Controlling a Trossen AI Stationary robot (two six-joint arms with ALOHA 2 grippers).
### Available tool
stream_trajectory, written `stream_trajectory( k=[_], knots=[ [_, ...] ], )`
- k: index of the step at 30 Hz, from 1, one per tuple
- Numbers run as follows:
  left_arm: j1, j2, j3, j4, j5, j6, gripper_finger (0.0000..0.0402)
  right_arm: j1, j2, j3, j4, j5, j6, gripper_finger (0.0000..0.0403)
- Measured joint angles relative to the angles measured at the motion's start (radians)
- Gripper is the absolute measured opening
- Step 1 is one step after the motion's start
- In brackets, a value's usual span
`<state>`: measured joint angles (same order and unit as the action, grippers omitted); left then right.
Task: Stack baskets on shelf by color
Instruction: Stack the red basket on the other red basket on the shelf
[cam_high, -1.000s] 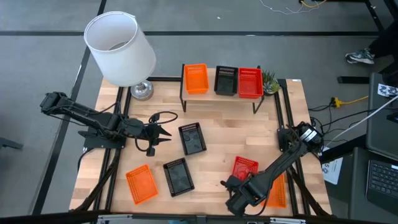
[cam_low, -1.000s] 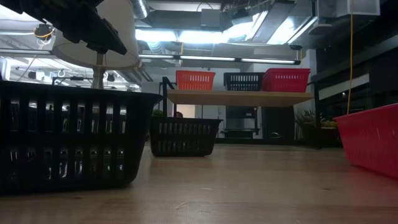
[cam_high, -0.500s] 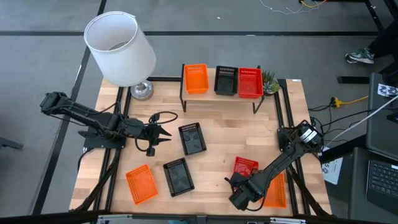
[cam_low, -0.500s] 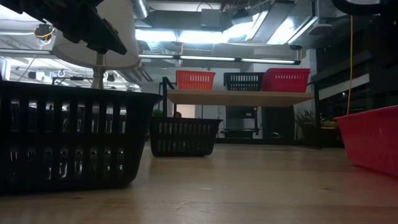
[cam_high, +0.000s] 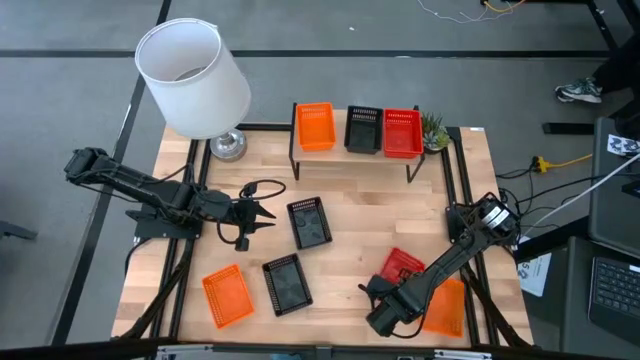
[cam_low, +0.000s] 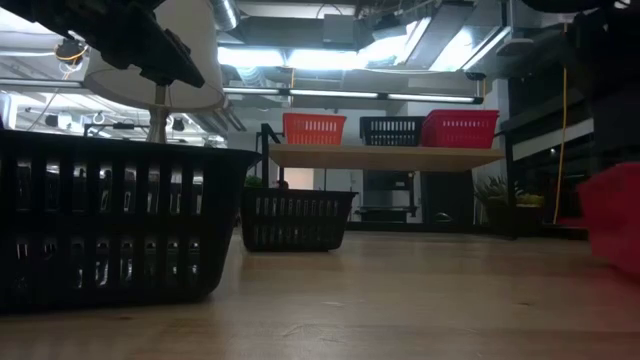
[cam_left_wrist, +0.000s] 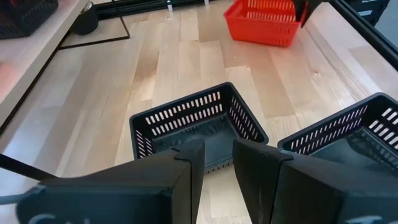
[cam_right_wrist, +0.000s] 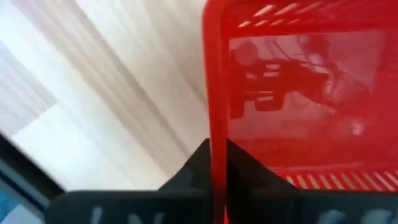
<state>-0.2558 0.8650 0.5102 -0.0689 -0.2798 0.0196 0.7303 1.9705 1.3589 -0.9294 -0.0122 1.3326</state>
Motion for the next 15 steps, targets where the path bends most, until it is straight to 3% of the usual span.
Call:
stream_trajectory(
  k=[4,8,13,15],
  knots=[
    [0.000,0.000,0.000,0.000,0.000,0.000,0.0076,-0.004,0.000,0.080,-0.099,0.069,-0.042,0.0003],
    [0.000,0.000,0.000,0.000,0.000,0.000,0.0076,-0.014,0.000,0.245,-0.322,0.139,-0.121,0.0002],
    [0.000,0.000,0.000,-0.001,0.000,0.000,0.0076,-0.014,0.000,0.480,-0.625,0.377,-0.217,0.0001],
    [0.000,0.000,0.000,-0.001,0.000,0.000,0.0076,-0.016,-0.009,0.546,-0.638,0.498,-0.295,0.0001]
  ],
)
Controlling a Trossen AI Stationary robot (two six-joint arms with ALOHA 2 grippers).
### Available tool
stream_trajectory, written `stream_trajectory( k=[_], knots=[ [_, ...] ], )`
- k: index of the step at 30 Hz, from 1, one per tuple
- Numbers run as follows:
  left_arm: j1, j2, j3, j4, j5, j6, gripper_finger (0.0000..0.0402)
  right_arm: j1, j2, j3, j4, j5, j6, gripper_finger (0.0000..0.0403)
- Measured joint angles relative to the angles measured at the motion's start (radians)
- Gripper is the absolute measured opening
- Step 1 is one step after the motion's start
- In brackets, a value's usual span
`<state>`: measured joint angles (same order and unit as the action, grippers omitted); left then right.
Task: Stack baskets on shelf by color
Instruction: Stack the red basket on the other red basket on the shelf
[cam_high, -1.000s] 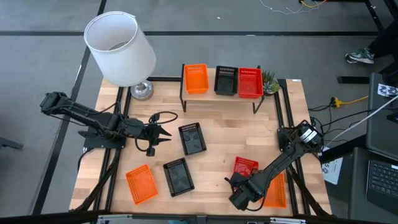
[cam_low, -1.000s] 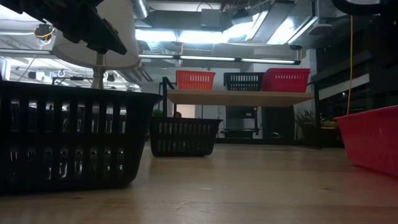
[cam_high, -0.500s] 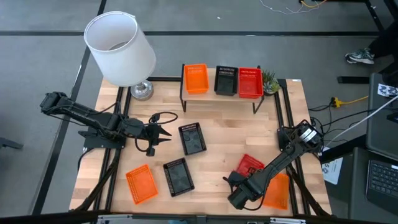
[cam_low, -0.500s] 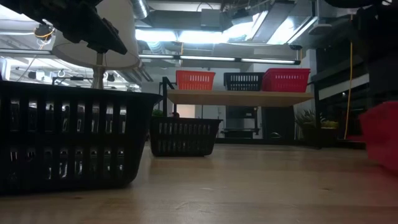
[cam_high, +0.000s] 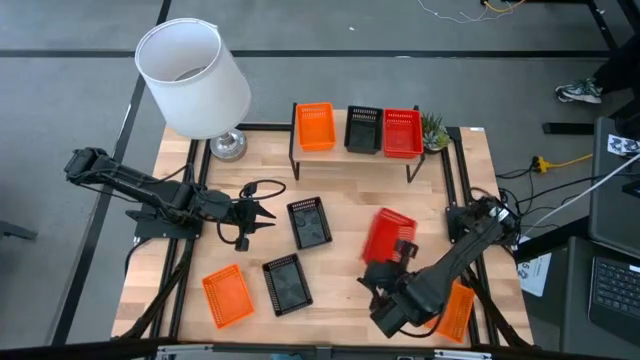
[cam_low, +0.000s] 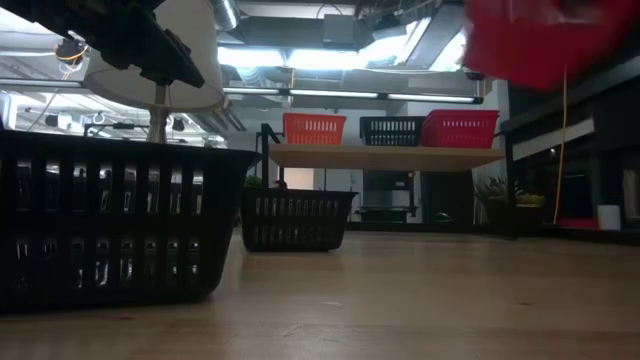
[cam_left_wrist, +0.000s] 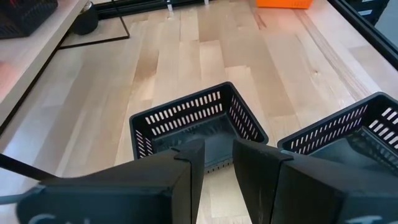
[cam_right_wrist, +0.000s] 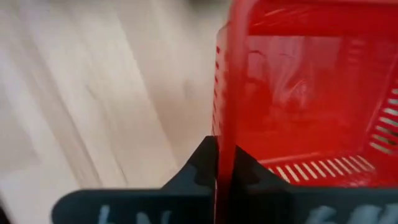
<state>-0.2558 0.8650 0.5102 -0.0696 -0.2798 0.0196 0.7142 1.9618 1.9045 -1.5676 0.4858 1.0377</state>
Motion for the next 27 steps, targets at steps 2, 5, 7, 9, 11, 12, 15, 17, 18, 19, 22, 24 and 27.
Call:
stream_trajectory(
  k=[2,5,7,9,11,12,15,17,18,19,22,24,27],
  knots=[
    [0.000,0.000,0.000,0.000,0.000,0.000,0.0076,-0.005,-0.024,0.033,0.007,0.128,-0.150,0.0001],
    [0.000,0.000,0.000,-0.007,0.000,0.000,0.0076,-0.040,-0.056,0.066,0.001,0.296,-0.271,0.0001],
    [0.000,0.000,0.000,-0.008,0.000,0.000,0.0076,-0.083,-0.084,0.062,-0.005,0.340,-0.368,0.0001],
    [0.000,0.000,0.000,-0.012,0.000,0.000,0.0076,-0.134,-0.126,0.051,0.001,0.358,-0.447,0.0000],
    [0.000,0.000,0.000,-0.012,0.000,0.000,0.0076,-0.195,-0.167,0.045,-0.008,0.359,-0.545,0.0000],
    [0.000,0.000,0.000,-0.014,0.000,0.000,0.0076,-0.229,-0.189,0.046,-0.005,0.362,-0.587,0.0000],
    [0.000,0.000,0.000,-0.017,0.000,0.001,0.0076,-0.330,-0.265,0.045,-0.003,0.373,-0.729,0.0000],
    [0.000,0.000,0.000,-0.019,0.000,0.005,0.0076,-0.403,-0.327,0.046,-0.004,0.386,-0.807,0.0000],
    [0.000,0.000,0.000,-0.019,0.000,0.010,0.0076,-0.439,-0.358,0.046,-0.004,0.388,-0.842,0.0000],
    [0.000,0.000,0.000,-0.019,0.000,0.010,0.0076,-0.478,-0.385,0.046,-0.004,0.388,-0.875,0.0000],
    [0.000,0.000,0.000,-0.019,0.000,0.010,0.0076,-0.607,-0.464,0.046,-0.004,0.389,-0.957,0.0000],
    [0.000,0.000,0.000,-0.018,-0.001,0.017,0.0076,-0.696,-0.503,0.046,-0.005,0.389,-1.025,0.0000],
    [0.000,0.000,0.000,-0.018,-0.001,0.018,0.0076,-0.819,-0.525,0.046,-0.005,0.330,-1.114,0.0000]
  ],
)
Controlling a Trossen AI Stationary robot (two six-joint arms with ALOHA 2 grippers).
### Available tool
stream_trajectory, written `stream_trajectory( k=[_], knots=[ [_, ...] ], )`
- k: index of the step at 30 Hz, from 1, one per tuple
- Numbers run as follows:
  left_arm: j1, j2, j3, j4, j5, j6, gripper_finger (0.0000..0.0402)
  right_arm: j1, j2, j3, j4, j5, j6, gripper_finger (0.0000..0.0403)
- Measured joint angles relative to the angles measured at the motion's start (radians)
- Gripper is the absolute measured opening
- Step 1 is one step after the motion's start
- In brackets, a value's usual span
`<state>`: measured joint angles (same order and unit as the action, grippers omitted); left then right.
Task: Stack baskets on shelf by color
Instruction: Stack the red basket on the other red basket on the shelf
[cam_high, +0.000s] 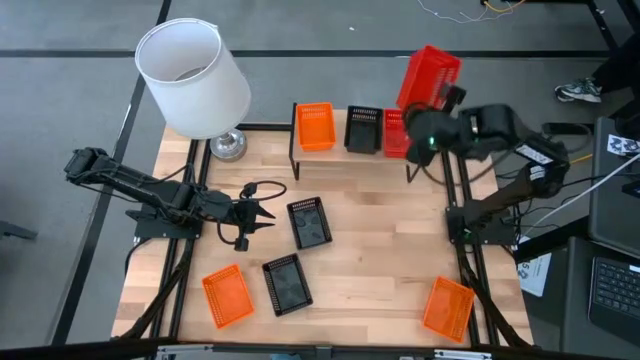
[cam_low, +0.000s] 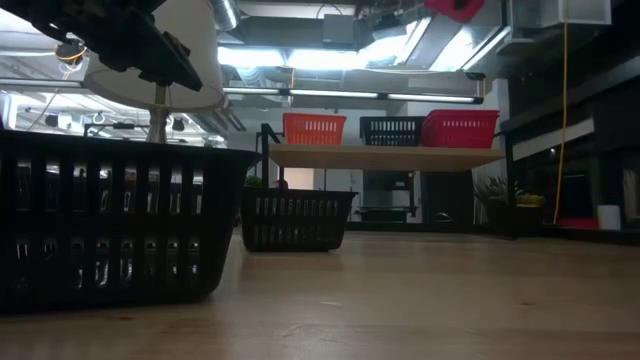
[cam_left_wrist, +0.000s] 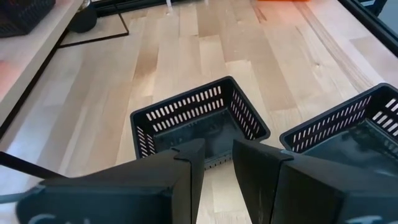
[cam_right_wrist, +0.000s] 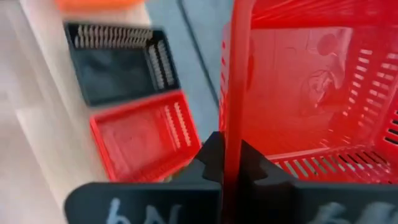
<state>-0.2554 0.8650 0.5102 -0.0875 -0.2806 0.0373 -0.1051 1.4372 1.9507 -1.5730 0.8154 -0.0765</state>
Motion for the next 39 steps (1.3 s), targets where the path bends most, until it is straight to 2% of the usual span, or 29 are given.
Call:
stream_trajectory(
  k=[5,10,14,20,24,28,32,39],
  knots=[
    [0.015,0.000,0.000,0.000,-0.010,0.000,0.0076,-0.164,0.028,0.000,0.000,-0.236,-0.141,0.0000],
    [0.030,0.000,0.000,0.000,-0.018,-0.008,0.0076,-0.269,0.063,-0.020,0.006,-0.361,-0.220,0.0000],
    [0.031,0.000,0.000,0.000,-0.018,-0.009,0.0076,-0.318,0.052,-0.109,0.004,-0.374,-0.240,0.0000],
    [0.031,0.000,0.000,0.000,-0.018,-0.009,0.0076,-0.324,-0.048,-0.266,0.011,-0.384,-0.225,0.0000],
    [0.031,0.000,0.000,0.000,-0.018,-0.008,0.0076,-0.323,-0.141,-0.346,0.062,-0.412,-0.196,0.0000],
    [0.031,0.000,0.000,0.000,-0.019,-0.008,0.0076,-0.323,-0.193,-0.418,0.151,-0.475,-0.237,0.0000],
    [0.031,0.000,0.000,0.000,-0.019,-0.008,0.0076,-0.324,-0.193,-0.479,0.238,-0.530,-0.294,0.0000],
    [0.031,0.000,0.000,0.000,-0.019,-0.009,0.0076,-0.350,-0.148,-0.534,0.276,-0.531,-0.327,0.0000]
  ],
)
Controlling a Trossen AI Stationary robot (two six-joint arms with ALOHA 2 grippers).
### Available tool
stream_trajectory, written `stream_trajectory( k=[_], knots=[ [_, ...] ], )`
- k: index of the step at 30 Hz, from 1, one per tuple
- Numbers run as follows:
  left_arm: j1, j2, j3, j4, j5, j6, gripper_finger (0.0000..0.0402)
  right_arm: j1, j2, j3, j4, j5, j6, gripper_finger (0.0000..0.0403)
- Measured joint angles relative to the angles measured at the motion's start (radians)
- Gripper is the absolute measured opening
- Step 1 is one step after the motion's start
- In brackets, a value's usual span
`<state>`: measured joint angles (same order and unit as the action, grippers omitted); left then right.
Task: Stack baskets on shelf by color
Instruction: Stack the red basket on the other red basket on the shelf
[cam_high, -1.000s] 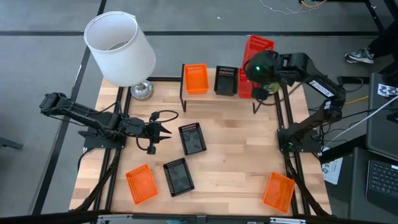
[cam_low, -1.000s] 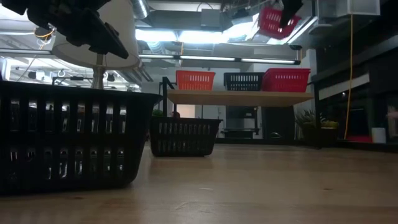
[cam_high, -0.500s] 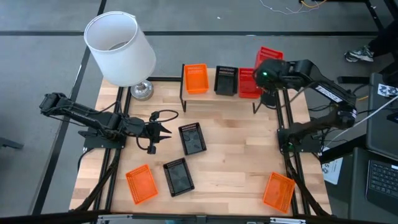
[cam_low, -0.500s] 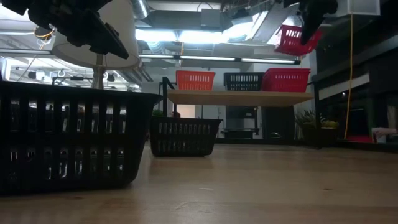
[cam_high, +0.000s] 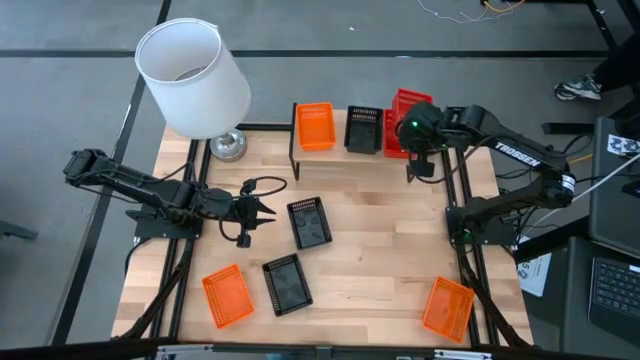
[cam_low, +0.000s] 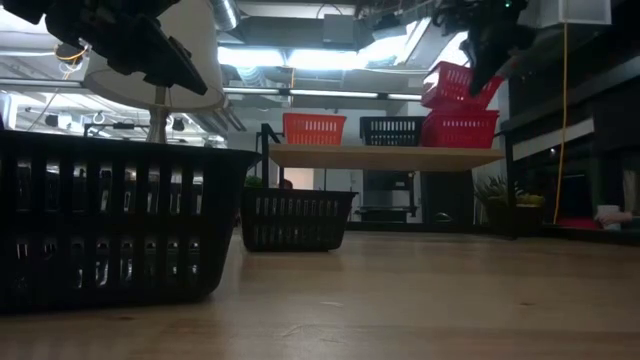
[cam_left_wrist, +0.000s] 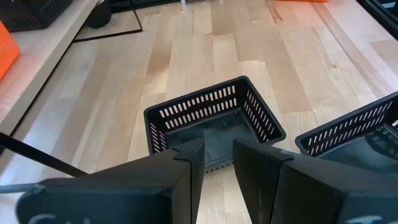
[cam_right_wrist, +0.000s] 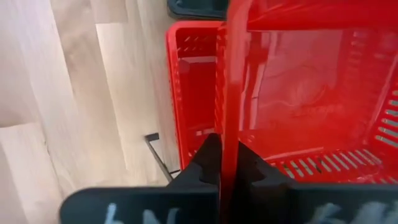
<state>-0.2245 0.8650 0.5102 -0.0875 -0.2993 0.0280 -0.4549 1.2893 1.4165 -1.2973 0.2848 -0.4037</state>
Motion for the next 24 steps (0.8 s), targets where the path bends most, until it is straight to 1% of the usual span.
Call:
stream_trajectory(
  k=[7,18,24],
  knots=[
    [0.000,0.000,0.000,0.000,0.000,0.000,0.0076,-0.008,0.004,0.008,0.000,0.000,0.005,0.0002],
    [0.000,0.000,0.000,0.000,0.000,-0.001,0.0076,-0.007,0.005,0.009,-0.001,-0.026,0.006,0.0029],
    [0.000,0.000,0.000,0.000,0.000,-0.001,0.0076,-0.008,0.005,0.009,-0.001,-0.025,0.008,0.0055]
  ],
)
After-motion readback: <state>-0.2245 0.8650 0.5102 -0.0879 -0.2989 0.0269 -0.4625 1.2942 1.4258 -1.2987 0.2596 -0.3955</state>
